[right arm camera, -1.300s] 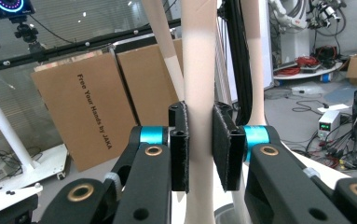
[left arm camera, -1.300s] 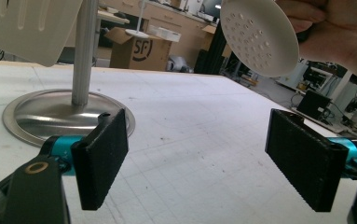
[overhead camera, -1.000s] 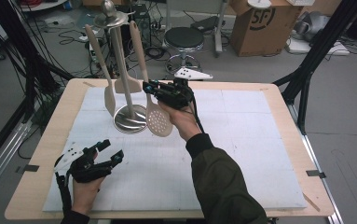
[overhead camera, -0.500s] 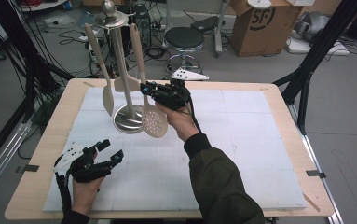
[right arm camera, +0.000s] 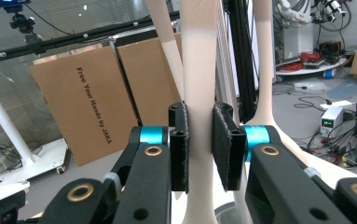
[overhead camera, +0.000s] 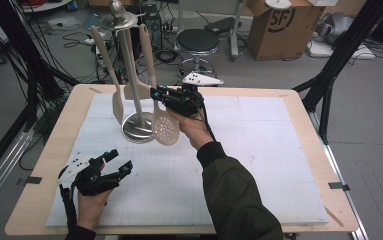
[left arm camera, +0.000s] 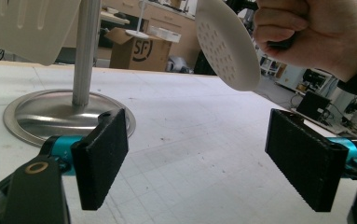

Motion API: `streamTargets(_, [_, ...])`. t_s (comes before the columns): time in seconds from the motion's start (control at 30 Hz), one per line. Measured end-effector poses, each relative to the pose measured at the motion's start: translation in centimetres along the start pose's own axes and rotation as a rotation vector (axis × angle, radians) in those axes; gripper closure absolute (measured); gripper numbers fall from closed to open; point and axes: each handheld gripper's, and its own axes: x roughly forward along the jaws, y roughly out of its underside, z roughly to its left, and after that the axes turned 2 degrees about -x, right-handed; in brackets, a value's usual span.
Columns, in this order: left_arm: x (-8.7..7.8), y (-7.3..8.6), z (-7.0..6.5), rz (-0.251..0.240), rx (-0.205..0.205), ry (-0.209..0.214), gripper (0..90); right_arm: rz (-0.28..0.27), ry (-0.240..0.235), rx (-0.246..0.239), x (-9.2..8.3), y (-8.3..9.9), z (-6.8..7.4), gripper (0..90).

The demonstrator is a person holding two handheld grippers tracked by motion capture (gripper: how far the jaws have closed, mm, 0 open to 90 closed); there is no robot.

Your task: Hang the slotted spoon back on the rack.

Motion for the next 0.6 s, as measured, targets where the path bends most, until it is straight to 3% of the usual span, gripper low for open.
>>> streamTargets(0.6, [-0.07, -0.02, 0.01, -0.002, -0.004, 0.001, 21.7, 0.010, 0.007, 0.007, 0.74, 0.03, -0.06, 77.3])
